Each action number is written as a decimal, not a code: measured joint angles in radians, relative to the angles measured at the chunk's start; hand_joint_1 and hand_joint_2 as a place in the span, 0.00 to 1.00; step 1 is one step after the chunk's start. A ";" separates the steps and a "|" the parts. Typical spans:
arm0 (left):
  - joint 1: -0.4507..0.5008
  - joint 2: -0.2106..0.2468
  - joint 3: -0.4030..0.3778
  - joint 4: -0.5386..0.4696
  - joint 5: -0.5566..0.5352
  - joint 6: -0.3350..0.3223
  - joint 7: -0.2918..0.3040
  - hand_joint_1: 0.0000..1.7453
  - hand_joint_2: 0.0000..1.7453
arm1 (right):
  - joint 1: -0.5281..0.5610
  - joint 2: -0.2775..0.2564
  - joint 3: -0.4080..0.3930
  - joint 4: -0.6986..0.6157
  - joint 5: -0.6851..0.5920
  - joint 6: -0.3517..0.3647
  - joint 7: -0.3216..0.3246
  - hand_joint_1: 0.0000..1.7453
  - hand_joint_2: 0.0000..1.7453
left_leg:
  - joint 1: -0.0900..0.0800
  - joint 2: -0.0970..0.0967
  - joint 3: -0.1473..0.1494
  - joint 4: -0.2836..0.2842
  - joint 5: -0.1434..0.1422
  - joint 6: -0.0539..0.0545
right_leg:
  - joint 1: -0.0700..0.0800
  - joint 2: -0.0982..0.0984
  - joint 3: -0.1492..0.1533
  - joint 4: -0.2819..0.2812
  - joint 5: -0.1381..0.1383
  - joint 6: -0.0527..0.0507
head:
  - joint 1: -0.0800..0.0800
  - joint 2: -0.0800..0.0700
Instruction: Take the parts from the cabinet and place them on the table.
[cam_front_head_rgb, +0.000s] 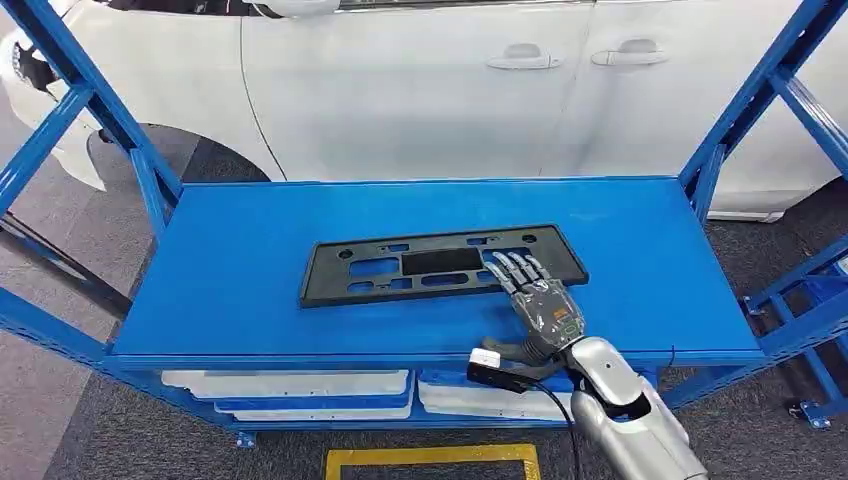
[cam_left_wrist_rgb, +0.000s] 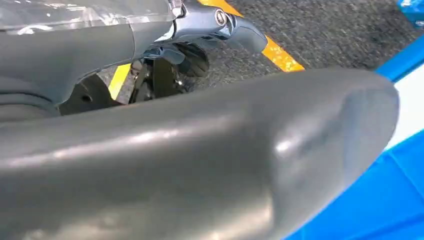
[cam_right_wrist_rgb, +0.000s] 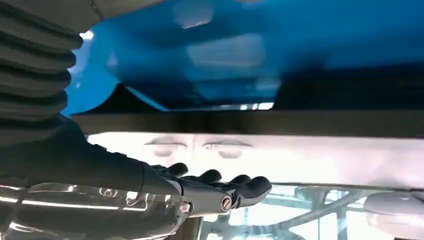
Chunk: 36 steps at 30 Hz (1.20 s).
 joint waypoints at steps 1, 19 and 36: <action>0.000 0.000 0.000 0.000 0.000 0.000 0.000 0.00 0.00 | -0.003 0.004 0.003 0.006 0.000 0.000 0.000 0.00 1.00 | 0.000 0.000 0.011 -0.028 0.026 0.002 | 0.001 0.000 0.001 0.001 -0.001 0.000 | 0.000 0.000; 0.000 -0.001 0.000 0.000 0.006 0.000 -0.001 0.00 0.00 | -0.041 0.031 0.019 0.054 0.000 -0.007 -0.009 0.00 1.00 | 0.002 -0.001 0.155 -0.335 0.155 0.043 | -0.016 0.000 -0.024 0.057 0.000 0.053 | 0.006 0.000; -0.001 0.000 -0.001 0.000 0.002 -0.001 -0.006 0.00 0.00 | -0.119 0.078 0.061 0.144 0.003 -0.045 -0.009 0.00 1.00 | -0.005 0.002 0.155 -0.334 0.147 0.023 | 0.011 0.003 -0.003 0.009 -0.001 0.008 | 0.000 0.000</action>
